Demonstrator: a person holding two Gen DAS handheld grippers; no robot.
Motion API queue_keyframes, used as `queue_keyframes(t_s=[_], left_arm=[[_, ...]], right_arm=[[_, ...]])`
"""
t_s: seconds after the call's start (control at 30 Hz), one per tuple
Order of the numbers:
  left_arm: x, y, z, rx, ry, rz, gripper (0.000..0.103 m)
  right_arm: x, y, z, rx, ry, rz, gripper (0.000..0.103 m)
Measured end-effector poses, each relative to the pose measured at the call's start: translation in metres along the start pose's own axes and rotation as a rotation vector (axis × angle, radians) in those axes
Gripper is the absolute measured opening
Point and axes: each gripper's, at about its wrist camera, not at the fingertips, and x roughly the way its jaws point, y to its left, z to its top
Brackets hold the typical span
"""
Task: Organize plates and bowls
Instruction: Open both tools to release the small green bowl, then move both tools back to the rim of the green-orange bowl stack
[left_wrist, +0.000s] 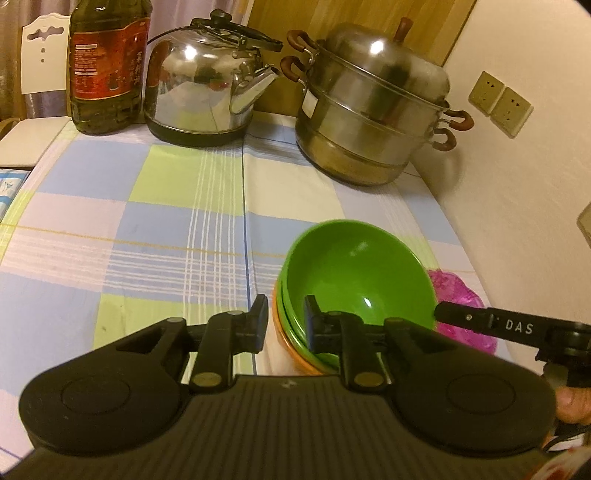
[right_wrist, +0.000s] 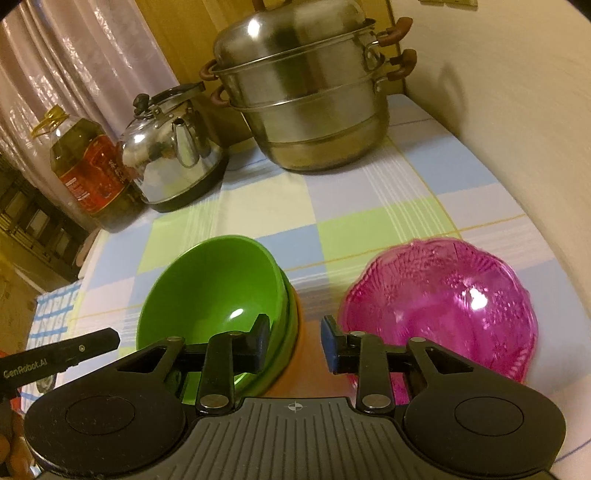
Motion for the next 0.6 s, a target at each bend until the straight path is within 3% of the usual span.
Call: queue_keyframes(t_s=[0.47,0.6], left_arm=[[-0.035,-0.014,-0.046,0.000,0.024,0.027,0.032],[-0.042,-0.017,-0.057,0.004,0.036,0.043,0.040]], right_arm=[[-0.043,-0.005,-0.042,0.054,0.031,0.007,0.032],[-0.055,-0.002,-0.052,0.052,0.037,-0.002,0.038]])
